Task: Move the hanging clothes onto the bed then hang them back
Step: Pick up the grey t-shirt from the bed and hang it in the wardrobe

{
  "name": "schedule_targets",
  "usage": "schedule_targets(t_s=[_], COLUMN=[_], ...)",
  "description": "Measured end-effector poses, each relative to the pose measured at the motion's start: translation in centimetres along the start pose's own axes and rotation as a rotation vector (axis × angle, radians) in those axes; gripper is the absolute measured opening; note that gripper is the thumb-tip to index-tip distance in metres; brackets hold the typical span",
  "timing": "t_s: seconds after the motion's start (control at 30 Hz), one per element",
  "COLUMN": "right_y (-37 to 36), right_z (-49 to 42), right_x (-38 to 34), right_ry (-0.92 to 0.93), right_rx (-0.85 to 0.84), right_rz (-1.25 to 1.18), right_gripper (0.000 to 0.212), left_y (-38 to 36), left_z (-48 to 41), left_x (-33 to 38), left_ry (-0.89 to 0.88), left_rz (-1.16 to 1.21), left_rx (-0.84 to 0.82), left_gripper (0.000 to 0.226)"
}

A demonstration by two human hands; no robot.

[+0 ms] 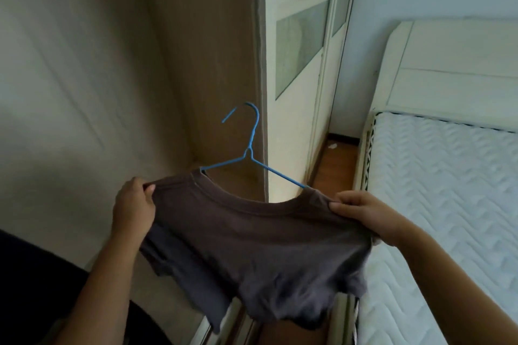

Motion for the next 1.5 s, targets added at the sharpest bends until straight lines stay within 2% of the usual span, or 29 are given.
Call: schedule_targets(t_s=[0.07, 0.17, 0.27, 0.33, 0.4, 0.47, 0.7, 0.8, 0.83, 0.93, 1.03, 1.23, 1.4, 1.5], right_y=[-1.9, -5.3, -9.2, -11.2, -13.3, -15.1, -16.7, -17.0, -17.2, -17.6, -18.3, -22.2, -25.2, -26.2], right_z=[-1.1, -2.9, -5.0, -5.4, -5.7, -5.5, -4.5, -3.4, -3.1, -1.7, -0.7, 1.0, 0.9, 0.8], right_x=[-1.7, -4.7, -8.9, -12.4, -15.9, -19.6, -32.8, -37.7, -39.1, -42.9, -46.1, -51.4, -53.4, -53.5], right_ry=[-0.053, -0.086, -0.011, 0.072, 0.111, 0.157, 0.434, 0.579, 0.62, 0.736, 0.79, 0.887, 0.775, 0.735], right_rx=[-0.078, -0.113, -0.079, -0.049, -0.08, -0.122, -0.121, -0.093, -0.088, -0.08, -0.071, -0.083, -0.136, -0.138], right_rz=[-0.173, -0.263, -0.165, -0.1, -0.164, -0.249, -0.458, -0.494, -0.492, -0.486, -0.516, -0.437, -0.517, -0.464], right_gripper=[0.022, 0.017, 0.031, 0.032, 0.028, 0.027, 0.03, 0.048, 0.053, 0.04, 0.039, 0.041, 0.048, 0.047], left_y=[1.8, 5.9, 11.7, 15.9, 19.7, 22.9, 32.3, 35.3, 36.2, 38.1, 39.0, 38.9, 39.3, 39.3], left_z=[-1.5, -2.7, -1.9, -0.5, 0.7, 1.5, 1.9, 0.8, 0.4, -1.0, -2.2, -2.8, -2.5, -2.4], left_x=[-0.4, 0.5, 4.1, 7.6, 10.6, 12.4, 15.4, 15.1, 14.6, 12.5, 10.4, 8.1, 7.3, 6.8], left_ry=[0.015, -0.021, -0.203, -0.36, -0.495, -0.559, -0.524, -0.45, -0.401, -0.245, -0.125, -0.061, -0.062, -0.055], left_rz=[-0.013, 0.026, 0.05, 0.038, -0.002, -0.059, -0.284, -0.362, -0.385, -0.432, -0.378, -0.303, -0.254, -0.244], left_rx=[0.012, 0.07, 0.233, 0.376, 0.5, 0.611, 1.041, 1.137, 1.153, 1.149, 1.086, 0.986, 0.958, 0.932], left_gripper=[0.021, 0.02, 0.022, 0.025, 0.03, 0.026, 0.036, 0.044, 0.047, 0.057, 0.065, 0.068, 0.064, 0.062])
Point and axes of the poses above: each hand's wrist, its own z-axis away from the middle knuckle, its own y-axis out of the back of the hand, x = y × z, the point moved 9 cm from there along -z, towards the middle knuckle, and after that the axes turned 8 degrees about x, right-handed, at the moved point
